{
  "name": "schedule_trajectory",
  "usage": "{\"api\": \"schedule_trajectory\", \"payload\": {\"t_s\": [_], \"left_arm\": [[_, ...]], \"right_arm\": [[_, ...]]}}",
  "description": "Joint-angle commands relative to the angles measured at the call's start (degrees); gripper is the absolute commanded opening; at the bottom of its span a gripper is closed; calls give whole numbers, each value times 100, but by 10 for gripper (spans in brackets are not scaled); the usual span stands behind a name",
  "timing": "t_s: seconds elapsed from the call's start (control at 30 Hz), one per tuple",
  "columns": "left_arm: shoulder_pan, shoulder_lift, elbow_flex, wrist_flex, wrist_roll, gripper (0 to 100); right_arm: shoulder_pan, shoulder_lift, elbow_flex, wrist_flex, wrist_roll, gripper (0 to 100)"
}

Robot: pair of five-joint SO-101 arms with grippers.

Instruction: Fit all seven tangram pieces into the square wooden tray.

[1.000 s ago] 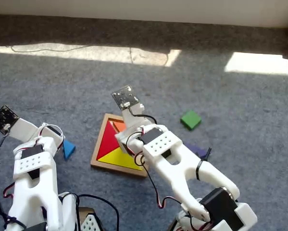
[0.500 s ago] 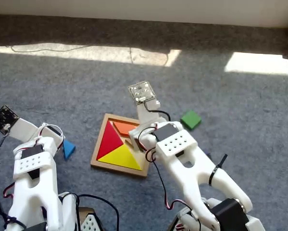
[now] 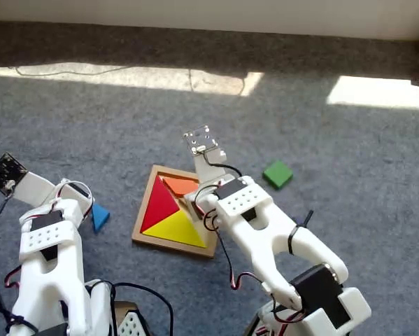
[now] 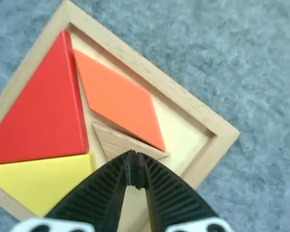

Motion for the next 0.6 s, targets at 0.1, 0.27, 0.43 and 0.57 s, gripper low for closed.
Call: {"api": "schedule_trajectory", "payload": {"t_s": [0.1, 0.27, 0.43, 0.57], "left_arm": [[-48, -145, -48, -97, -53, 105], [-48, -145, -48, -97, -53, 105], [-48, -145, -48, -97, -53, 105], [-48, -145, -48, -97, -53, 105]], "right_arm": [[-418, -127, -171, -224, -44, 5], [-338, -646, -119, -224, -18, 5], [-66, -1842, 207, 66, -18, 5], [66, -2202, 567, 75, -9, 5]]}}
